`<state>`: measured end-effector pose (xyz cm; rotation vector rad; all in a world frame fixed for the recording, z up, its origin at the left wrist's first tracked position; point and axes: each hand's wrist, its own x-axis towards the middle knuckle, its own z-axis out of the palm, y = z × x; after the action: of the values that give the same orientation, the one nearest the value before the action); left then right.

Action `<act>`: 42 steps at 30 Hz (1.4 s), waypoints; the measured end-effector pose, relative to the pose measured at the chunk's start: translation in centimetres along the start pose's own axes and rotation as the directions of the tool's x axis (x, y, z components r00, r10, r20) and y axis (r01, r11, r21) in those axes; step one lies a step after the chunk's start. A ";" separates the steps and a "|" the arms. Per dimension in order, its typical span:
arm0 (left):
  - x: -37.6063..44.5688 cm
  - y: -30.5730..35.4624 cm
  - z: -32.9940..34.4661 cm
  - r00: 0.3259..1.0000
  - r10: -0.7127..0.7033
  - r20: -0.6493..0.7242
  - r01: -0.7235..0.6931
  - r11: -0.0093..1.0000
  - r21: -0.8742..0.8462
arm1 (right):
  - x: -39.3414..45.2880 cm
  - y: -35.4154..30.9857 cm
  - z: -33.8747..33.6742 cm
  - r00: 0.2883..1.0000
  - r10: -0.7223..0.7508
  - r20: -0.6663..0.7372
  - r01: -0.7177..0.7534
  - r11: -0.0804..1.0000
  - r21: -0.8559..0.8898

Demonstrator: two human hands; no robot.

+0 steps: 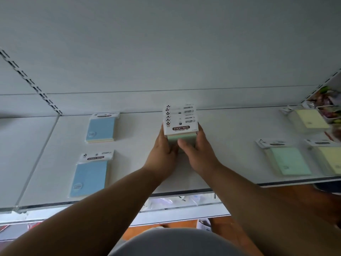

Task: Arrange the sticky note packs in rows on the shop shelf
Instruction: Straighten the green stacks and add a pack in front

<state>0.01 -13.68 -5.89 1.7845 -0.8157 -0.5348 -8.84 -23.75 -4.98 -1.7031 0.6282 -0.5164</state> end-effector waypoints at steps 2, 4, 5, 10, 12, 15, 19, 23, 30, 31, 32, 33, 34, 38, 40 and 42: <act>0.0 -0.3 -0.1 1.000 -0.011 0.021 0.011 1.000 0.002 | -0.1 0.3 0.1 1.000 0.016 0.013 -0.016 1.000 -0.011; 0.2 -0.2 -0.3 0.999 -0.039 0.029 0.039 0.999 0.020 | 0.0 0.3 0.2 0.999 0.027 0.023 -0.026 0.999 -0.042; 0.3 0.0 -0.3 0.998 -0.059 0.027 0.058 0.997 0.044 | 0.2 0.1 0.1 0.999 0.041 0.032 -0.039 0.997 -0.067; 2.7 1.8 -1.6 0.978 -0.208 -0.001 0.205 0.963 0.177 | 2.4 -1.8 -0.2 0.992 0.125 0.004 -0.119 0.952 -0.283; 3.9 2.7 -2.2 0.947 -0.319 0.014 0.311 0.932 0.187 | 3.9 -2.5 -0.2 0.981 0.190 -0.046 -0.193 0.898 -0.396; 5.6 3.3 -3.3 0.897 -0.443 0.011 0.436 0.886 0.156 | 6.3 -3.2 -0.1 0.956 0.284 -0.075 -0.284 0.826 -0.487; 7.4 3.7 -4.0 0.866 -0.498 -0.049 0.500 0.855 0.139 | 9.2 -2.6 0.7 0.930 0.356 -0.095 -0.355 0.800 -0.483; 6.4 2.7 -4.0 0.881 -0.469 -0.069 0.474 0.869 0.141 | 8.9 -1.9 -0.4 0.947 0.295 -0.129 -0.314 0.753 -0.578; 3.7 0.9 -4.6 0.972 -0.231 -0.047 0.234 0.926 0.296 | 3.8 -0.5 -1.3 1.000 0.021 0.008 -0.014 0.846 -0.533; 3.7 0.9 -4.5 0.981 -0.187 -0.057 0.195 0.922 0.334 | 3.8 -0.6 -1.1 1.000 -0.022 0.009 0.023 0.838 -0.545; 3.5 1.1 -4.4 0.987 -0.148 -0.069 0.163 0.918 0.361 | 3.9 -0.7 -1.0 0.999 -0.050 0.008 0.046 0.830 -0.556; 3.4 1.2 -4.4 0.989 -0.125 -0.074 0.144 0.915 0.377 | 4.0 -0.7 -1.0 0.998 -0.063 0.012 0.059 0.826 -0.561; 3.3 1.0 -4.3 0.992 -0.106 -0.071 0.126 0.911 0.393 | 4.1 -0.6 -1.0 0.998 -0.062 0.023 0.064 0.825 -0.561; 3.0 0.4 -4.1 0.997 -0.078 -0.011 0.075 0.899 0.431 | 4.1 0.6 -1.3 0.997 -0.042 0.061 0.070 0.813 -0.578; 3.2 0.4 -4.0 0.997 -0.083 -0.007 0.077 0.893 0.442 | 4.4 1.1 -1.2 0.998 -0.040 0.049 0.062 0.754 -0.654; 3.7 0.5 -4.0 0.993 -0.106 -0.043 0.114 0.885 0.452 | 5.0 1.0 -0.9 0.999 -0.036 0.040 0.054 0.710 -0.702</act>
<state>5.05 -14.00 -3.96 2.2747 -0.8815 -0.4223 -5.81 -27.84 -5.72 -2.4548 0.8354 -0.2928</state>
